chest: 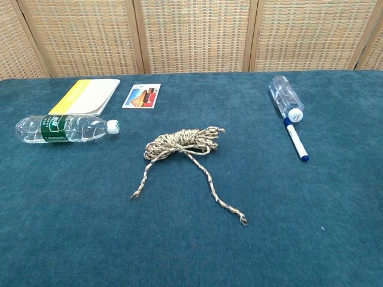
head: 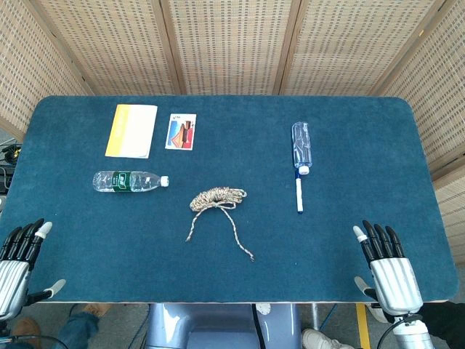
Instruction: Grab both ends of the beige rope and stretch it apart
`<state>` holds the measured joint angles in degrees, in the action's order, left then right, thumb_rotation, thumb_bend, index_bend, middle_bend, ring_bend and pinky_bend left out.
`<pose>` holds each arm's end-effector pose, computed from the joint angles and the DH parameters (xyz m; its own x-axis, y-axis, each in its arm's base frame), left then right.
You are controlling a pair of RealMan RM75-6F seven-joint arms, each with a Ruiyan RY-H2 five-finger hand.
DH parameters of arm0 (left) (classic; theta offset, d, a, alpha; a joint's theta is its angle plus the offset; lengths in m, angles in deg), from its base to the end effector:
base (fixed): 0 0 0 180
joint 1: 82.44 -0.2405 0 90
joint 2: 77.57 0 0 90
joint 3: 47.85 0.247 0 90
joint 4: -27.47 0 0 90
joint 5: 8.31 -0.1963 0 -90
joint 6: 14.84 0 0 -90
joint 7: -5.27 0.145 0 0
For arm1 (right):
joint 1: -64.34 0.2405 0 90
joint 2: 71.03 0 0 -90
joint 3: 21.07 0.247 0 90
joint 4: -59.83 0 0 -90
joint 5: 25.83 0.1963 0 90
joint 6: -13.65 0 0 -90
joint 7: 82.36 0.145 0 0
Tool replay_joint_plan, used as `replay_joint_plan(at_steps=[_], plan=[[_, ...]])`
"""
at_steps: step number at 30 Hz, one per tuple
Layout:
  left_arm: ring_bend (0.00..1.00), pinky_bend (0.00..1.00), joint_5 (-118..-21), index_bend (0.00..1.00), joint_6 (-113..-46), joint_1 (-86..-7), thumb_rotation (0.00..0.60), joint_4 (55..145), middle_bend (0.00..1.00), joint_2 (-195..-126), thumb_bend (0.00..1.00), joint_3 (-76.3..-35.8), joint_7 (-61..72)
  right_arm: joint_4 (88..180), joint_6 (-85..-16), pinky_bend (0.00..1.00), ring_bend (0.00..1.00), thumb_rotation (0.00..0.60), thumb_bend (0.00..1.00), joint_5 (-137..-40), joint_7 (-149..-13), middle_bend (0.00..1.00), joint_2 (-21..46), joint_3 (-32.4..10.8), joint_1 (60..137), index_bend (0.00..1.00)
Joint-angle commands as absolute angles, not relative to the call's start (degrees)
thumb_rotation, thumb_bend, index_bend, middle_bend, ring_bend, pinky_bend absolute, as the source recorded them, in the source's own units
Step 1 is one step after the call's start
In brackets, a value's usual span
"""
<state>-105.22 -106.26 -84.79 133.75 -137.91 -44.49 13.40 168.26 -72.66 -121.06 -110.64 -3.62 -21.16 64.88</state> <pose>-0.2515 0.1229 0.1642 0.3621 0.0315 0.9316 0.9306 -0.0691 -0.3594 -0.2285 -0.1460 0.1291 0.5396 -0.0097 0.8419 -0.8366 -0.1188 0.5348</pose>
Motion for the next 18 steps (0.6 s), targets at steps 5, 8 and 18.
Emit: replay_joint_plan(at_steps=[5, 8, 18], plan=[[0.0, 0.0, -105.2, 0.0, -105.9, -84.7, 0.6, 133.9, 0.0, -138.2, 0.1, -44.5, 14.2, 168.5, -72.0, 0.0, 0.0, 0.6, 0.0, -120.2, -110.5, 0.0, -3.9, -21.0, 65.2, 0.0], [0.0, 0.0, -105.0, 0.0, -105.8, -84.7, 0.6, 134.0, 0.0, -138.4, 0.1, -44.5, 14.6, 169.1, -69.8, 0.0, 0.0, 0.6, 0.0, -119.2, -109.9, 0.0, -4.3, -20.9, 66.3, 0.0], [0.0, 0.0, -102.4, 0.0, -104.6, -84.2, 0.6, 134.6, 0.0, -139.1, 0.1, -45.6, 16.6, 173.5, -48.8, 0.0, 0.0, 0.6, 0.0, -111.5, -106.0, 0.0, -8.3, -16.3, 80.4, 0.15]])
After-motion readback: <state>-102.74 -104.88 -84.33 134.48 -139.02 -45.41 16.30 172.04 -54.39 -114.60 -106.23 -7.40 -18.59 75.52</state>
